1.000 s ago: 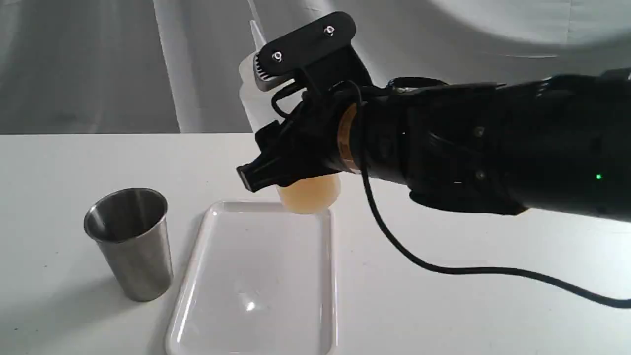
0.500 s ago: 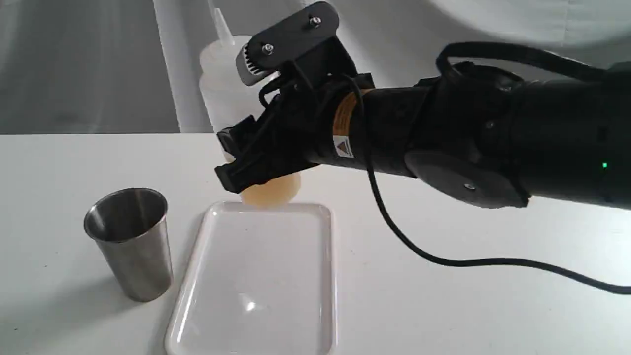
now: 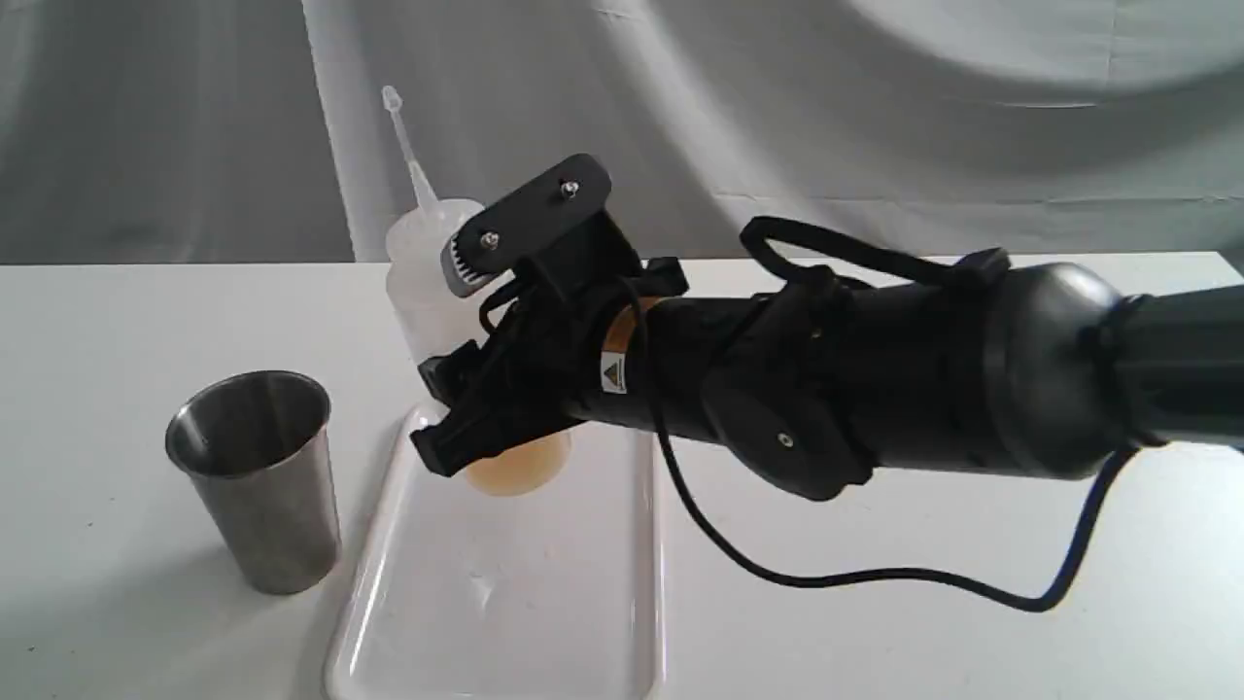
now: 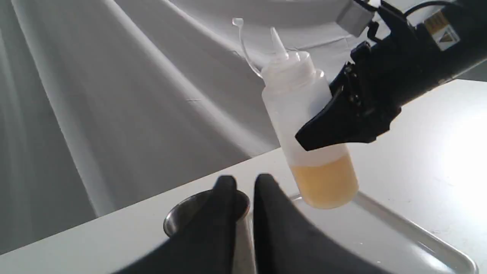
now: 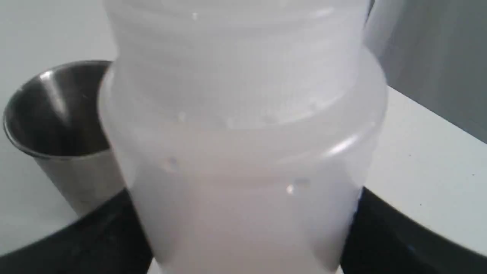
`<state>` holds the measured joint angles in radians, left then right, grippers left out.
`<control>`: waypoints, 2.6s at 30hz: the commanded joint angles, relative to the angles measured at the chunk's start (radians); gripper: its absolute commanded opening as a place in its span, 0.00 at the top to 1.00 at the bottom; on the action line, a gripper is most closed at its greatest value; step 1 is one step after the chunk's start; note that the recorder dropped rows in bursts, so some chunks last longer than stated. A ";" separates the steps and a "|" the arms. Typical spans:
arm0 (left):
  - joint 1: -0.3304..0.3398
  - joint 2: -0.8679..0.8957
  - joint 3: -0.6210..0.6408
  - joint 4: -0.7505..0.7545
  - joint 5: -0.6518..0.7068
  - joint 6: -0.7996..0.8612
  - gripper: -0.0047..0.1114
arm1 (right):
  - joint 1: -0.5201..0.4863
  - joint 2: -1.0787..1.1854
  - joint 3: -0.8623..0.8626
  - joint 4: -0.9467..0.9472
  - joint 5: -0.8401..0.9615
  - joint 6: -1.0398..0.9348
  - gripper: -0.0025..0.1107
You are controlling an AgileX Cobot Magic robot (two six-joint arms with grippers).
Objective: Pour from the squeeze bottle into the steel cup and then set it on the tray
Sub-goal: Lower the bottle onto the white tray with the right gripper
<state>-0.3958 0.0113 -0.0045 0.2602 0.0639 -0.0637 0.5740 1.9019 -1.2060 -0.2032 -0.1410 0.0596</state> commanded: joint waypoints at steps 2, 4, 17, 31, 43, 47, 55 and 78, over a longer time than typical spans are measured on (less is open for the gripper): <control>0.002 0.003 0.004 -0.002 -0.006 -0.003 0.89 | -0.006 0.039 -0.001 0.054 -0.096 -0.078 0.59; 0.002 0.003 0.004 -0.002 -0.006 -0.003 0.89 | -0.006 0.060 0.010 0.097 -0.142 -0.091 0.59; 0.002 0.003 0.004 -0.002 -0.006 -0.003 0.89 | -0.006 0.095 0.181 0.248 -0.431 -0.216 0.59; 0.002 0.003 0.004 -0.002 -0.006 -0.003 0.89 | -0.006 0.130 0.203 0.278 -0.508 -0.210 0.59; 0.002 0.003 0.004 -0.002 -0.006 -0.003 0.89 | -0.006 0.152 0.203 0.286 -0.530 -0.210 0.59; 0.002 0.003 0.004 -0.002 -0.006 -0.003 0.89 | -0.006 0.153 0.203 0.286 -0.530 -0.205 0.59; 0.002 0.003 0.004 -0.002 -0.006 -0.003 0.89 | -0.006 0.153 0.203 0.294 -0.526 -0.205 0.59; 0.002 0.003 0.004 -0.002 -0.006 -0.003 0.89 | -0.006 0.153 0.208 0.316 -0.506 -0.208 0.52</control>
<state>-0.3958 0.0113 -0.0045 0.2602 0.0639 -0.0637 0.5702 2.0640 -0.9980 0.1031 -0.6119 -0.1469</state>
